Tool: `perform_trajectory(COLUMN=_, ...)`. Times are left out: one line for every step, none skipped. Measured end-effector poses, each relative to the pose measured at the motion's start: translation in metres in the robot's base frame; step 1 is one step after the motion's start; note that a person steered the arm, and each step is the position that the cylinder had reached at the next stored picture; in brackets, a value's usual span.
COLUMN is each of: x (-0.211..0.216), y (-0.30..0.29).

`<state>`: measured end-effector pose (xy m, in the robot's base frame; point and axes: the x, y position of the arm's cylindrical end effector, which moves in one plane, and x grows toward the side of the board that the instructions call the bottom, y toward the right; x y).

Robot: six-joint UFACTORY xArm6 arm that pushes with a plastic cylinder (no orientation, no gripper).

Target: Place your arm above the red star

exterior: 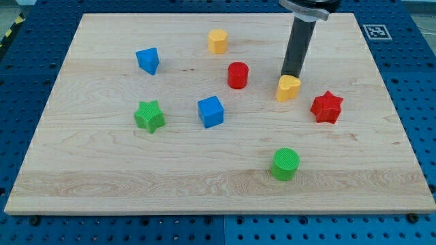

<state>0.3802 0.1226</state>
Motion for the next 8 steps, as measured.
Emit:
perform_trajectory(x=0.006, y=-0.016)
perform_trajectory(x=0.031, y=-0.017)
perform_trajectory(x=0.034, y=-0.017)
perform_trajectory(x=0.034, y=-0.017)
perform_trajectory(x=0.028, y=-0.017)
perform_trajectory(x=0.019, y=-0.016)
perform_trajectory(x=0.018, y=-0.013)
perform_trajectory(x=0.018, y=0.005)
